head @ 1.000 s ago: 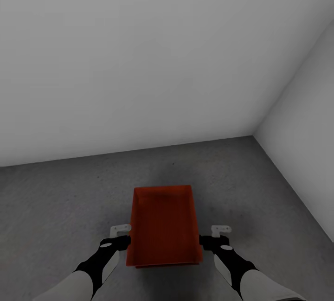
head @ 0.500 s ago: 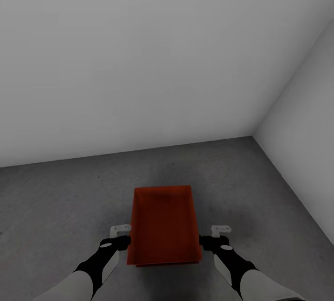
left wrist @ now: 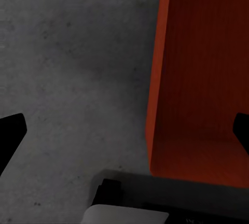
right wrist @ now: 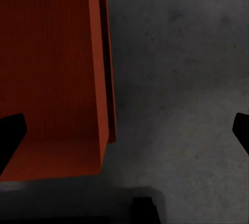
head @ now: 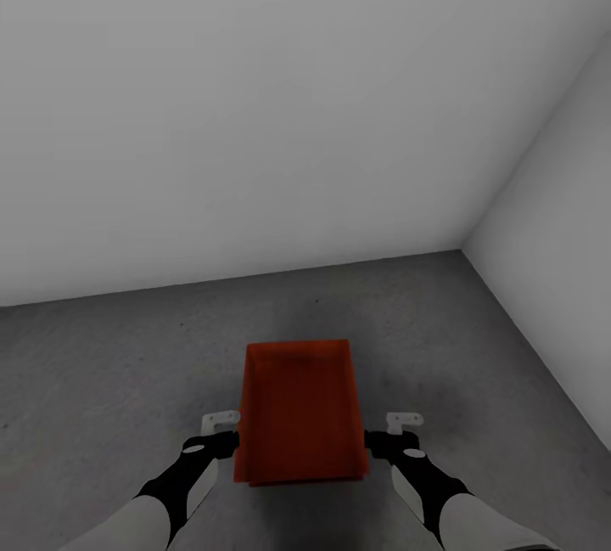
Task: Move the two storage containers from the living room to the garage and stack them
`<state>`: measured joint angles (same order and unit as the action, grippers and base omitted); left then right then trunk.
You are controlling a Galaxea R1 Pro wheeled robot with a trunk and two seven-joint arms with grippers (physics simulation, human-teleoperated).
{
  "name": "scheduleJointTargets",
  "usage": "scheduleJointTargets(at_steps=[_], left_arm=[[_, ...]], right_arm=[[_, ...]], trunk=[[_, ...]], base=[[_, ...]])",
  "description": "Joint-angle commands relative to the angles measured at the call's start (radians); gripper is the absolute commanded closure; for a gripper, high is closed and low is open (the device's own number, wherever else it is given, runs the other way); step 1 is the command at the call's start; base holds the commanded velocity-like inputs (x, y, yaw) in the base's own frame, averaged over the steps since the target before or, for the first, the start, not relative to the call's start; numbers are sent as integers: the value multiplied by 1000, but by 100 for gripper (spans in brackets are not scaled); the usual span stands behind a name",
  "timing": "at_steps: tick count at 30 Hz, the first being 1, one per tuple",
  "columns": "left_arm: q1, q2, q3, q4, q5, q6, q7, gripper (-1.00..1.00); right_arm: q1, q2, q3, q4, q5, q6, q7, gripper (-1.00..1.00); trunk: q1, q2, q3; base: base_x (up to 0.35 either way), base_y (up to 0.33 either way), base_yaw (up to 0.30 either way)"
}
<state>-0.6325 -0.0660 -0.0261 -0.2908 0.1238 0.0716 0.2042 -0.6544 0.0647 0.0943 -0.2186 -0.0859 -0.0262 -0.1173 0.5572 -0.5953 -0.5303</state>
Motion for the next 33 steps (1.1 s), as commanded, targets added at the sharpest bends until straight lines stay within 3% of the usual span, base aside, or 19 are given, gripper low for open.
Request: scheduleJointTargets(at_steps=[1, 12, 28, 33], left_arm=[[0, 0, -3, -2, 10, 5, 4, -100], [0, 0, -3, -2, 10, 5, 4, -100], [-1, 3, -3, -1, 10, 5, 5, -100], [0, 8, -3, 1, 10, 5, 4, -100]], right_arm=[[-1, 0, 8, 1, -9, -2, -5, -100], [-1, -24, 11, -2, -7, -8, -4, -100], [-1, -28, 10, 0, -2, -14, -9, -100], [-1, -28, 11, 6, 0, -14, -10, -100]], trunk=[[-4, 6, 2], [-46, 83, 37], [-107, 195, 87], [-107, 195, 87]], base=[[0, 0, 0], [0, 0, 0], [0, 0, 0], [0, 0, 0]])
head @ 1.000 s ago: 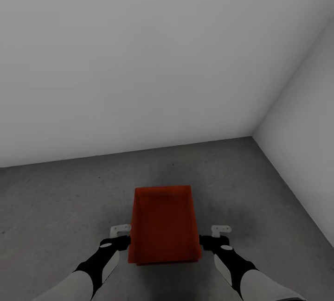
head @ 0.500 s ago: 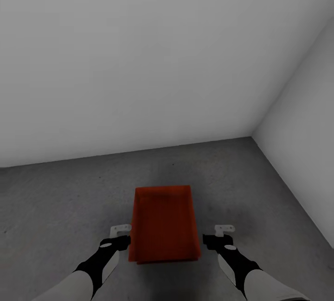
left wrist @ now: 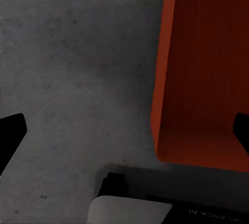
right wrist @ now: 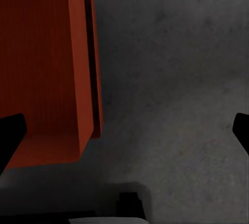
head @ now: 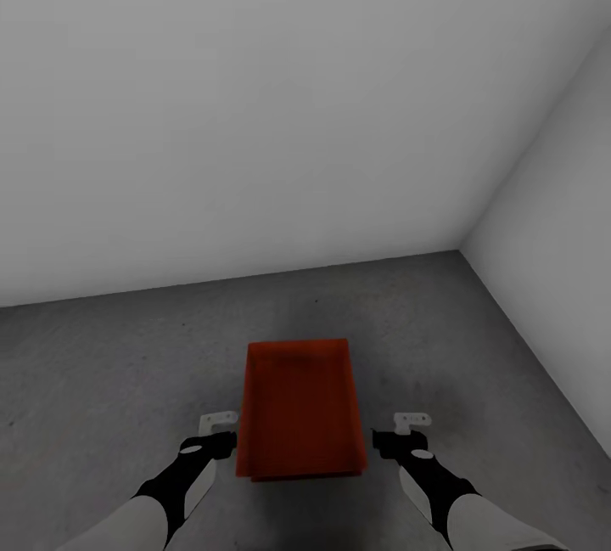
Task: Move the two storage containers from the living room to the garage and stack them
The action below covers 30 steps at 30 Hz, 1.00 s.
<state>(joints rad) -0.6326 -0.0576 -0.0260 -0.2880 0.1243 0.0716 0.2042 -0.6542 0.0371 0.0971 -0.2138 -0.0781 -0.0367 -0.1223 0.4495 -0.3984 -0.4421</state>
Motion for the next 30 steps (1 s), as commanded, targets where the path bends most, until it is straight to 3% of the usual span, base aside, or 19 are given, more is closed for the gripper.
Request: scheduleJointTargets(at_steps=[1, 30], left_arm=[[0, 1, -3, -2, 10, 5, 5, -100], [0, 15, -4, 9, 15, 5, 4, -100]], right_arm=[[-1, 0, 9, 3, -8, -4, -6, -100], [-1, 1, 12, 11, -9, -3, -7, -100]], trunk=[[0, -2, -1], [0, -2, -1]], base=[[0, 0, 0], [0, 0, 0]])
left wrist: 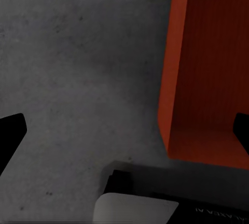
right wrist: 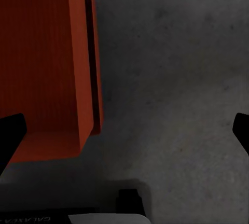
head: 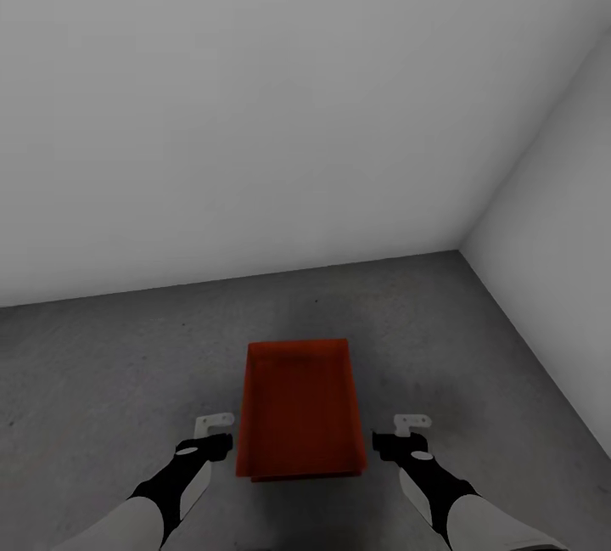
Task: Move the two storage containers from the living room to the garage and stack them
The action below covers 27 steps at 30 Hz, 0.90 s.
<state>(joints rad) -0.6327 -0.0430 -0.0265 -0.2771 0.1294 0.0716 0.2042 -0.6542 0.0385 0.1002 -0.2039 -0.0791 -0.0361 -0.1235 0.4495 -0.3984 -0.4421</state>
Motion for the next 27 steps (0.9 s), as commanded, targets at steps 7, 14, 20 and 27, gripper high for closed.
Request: scheduleJointTargets(at_steps=[7, 14, 20, 27], left_arm=[[0, 1, -3, 18, 10, 5, 4, -100], [0, 1, -3, 67, 14, 6, 4, -100], [0, 3, 6, 86, 35, 7, 3, -100], [-1, 12, 11, 110, 103, 7, 2, -100]], right_arm=[[-1, 0, 9, 4, -10, -3, -5, -100], [-1, 3, 9, 37, -9, -5, -3, -100], [-1, 9, 9, 45, -8, -5, 1, -100], [-1, 7, 9, 46, -8, -3, 9, -100]], trunk=[[0, -2, -1], [0, -2, -1], [0, -2, -1], [0, -2, -1]], base=[[0, 0, 0], [-19, 0, 0], [-258, 0, 0], [-333, 0, 0]])
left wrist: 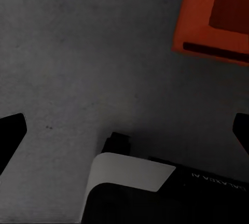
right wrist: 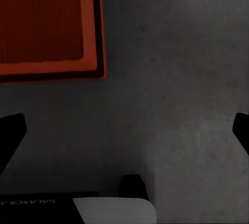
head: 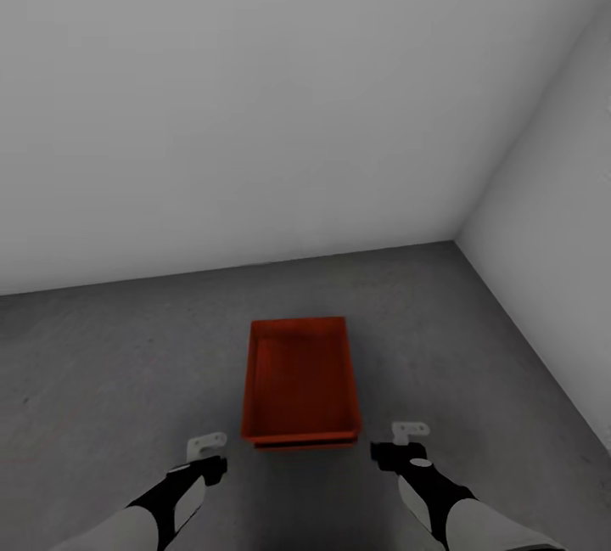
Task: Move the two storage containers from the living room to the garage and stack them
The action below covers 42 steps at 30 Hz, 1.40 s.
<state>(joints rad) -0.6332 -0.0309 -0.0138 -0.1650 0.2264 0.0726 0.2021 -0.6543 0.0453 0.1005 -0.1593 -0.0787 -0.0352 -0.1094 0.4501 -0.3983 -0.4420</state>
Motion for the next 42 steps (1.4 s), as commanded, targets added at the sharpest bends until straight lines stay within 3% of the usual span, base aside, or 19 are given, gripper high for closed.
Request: scheduleJointTargets(at_steps=[1, 9, 22, 32, 42], left_arm=[[0, 1, -2, -1, 9, 6, 4, -100], [0, 16, -2, 14, 20, 6, 5, -100], [0, 19, -3, 35, 21, 6, 5, -100], [1, 19, -4, 81, 22, 4, 4, -100], [1, 24, -4, 157, 24, 3, 0, -100]], right_arm=[[-1, -1, 8, 1, -9, -3, -4, -100], [-1, -1, 8, 1, -17, -3, -3, -100], [-1, -6, 5, 6, -17, 18, -3, -100], [-1, -19, 7, 169, -17, 36, -2, -100], [82, -28, 7, 191, -12, 22, -3, -100]], trunk=[[0, -2, -1], [0, -2, -1], [0, -2, -1], [0, -2, -1], [0, -2, -1]], base=[[-341, 0, 0], [-343, 0, 0], [-344, 0, 0], [-342, 0, 0], [-63, 0, 0]])
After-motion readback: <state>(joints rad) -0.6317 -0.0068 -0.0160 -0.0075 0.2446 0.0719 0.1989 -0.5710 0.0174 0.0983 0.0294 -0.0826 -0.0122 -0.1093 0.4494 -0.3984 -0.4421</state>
